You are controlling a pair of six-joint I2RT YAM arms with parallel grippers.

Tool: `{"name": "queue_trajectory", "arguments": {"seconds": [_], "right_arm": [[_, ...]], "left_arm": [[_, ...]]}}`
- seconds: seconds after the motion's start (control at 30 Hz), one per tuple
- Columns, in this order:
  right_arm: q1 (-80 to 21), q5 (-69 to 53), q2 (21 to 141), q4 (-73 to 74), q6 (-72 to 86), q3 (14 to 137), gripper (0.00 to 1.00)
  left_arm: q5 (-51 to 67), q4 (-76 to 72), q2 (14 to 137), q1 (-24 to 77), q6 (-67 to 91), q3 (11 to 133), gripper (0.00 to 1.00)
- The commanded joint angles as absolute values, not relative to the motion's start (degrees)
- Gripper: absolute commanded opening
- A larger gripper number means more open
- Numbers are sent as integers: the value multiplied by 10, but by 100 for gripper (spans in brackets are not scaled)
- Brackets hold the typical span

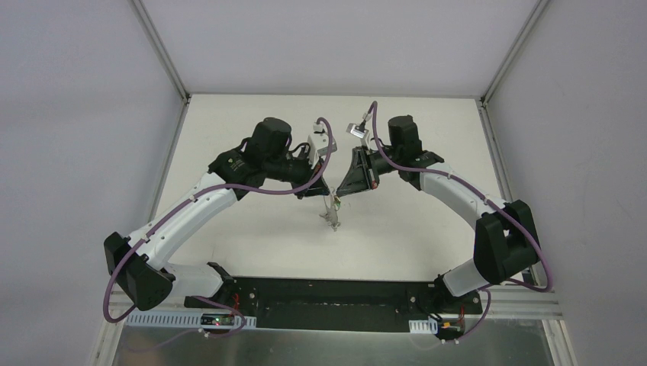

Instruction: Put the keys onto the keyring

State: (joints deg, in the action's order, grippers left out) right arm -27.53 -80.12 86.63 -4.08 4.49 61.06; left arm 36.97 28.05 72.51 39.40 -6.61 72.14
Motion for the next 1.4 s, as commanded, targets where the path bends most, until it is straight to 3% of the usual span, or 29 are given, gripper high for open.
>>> {"name": "queue_trajectory", "arguments": {"seconds": [0.0, 0.1, 0.2, 0.3, 0.97, 1.37], "right_arm": [[-262, -813, 839, -36, 42, 635, 0], [-239, -798, 831, 89, -60, 681, 0], [-222, -720, 832, 372, -274, 766, 0], [-212, -720, 836, 486, -340, 802, 0], [-166, -677, 754, 513, -340, 754, 0], [-164, -702, 741, 500, -331, 749, 0]], "left_arm": [[376, 260, 698, 397, -74, 724, 0], [364, 271, 690, 397, -90, 728, 0], [348, 297, 678, 397, -114, 735, 0], [324, 316, 658, 396, -144, 737, 0], [297, 347, 601, 396, -153, 707, 0], [346, 319, 647, 397, -98, 751, 0]]}}
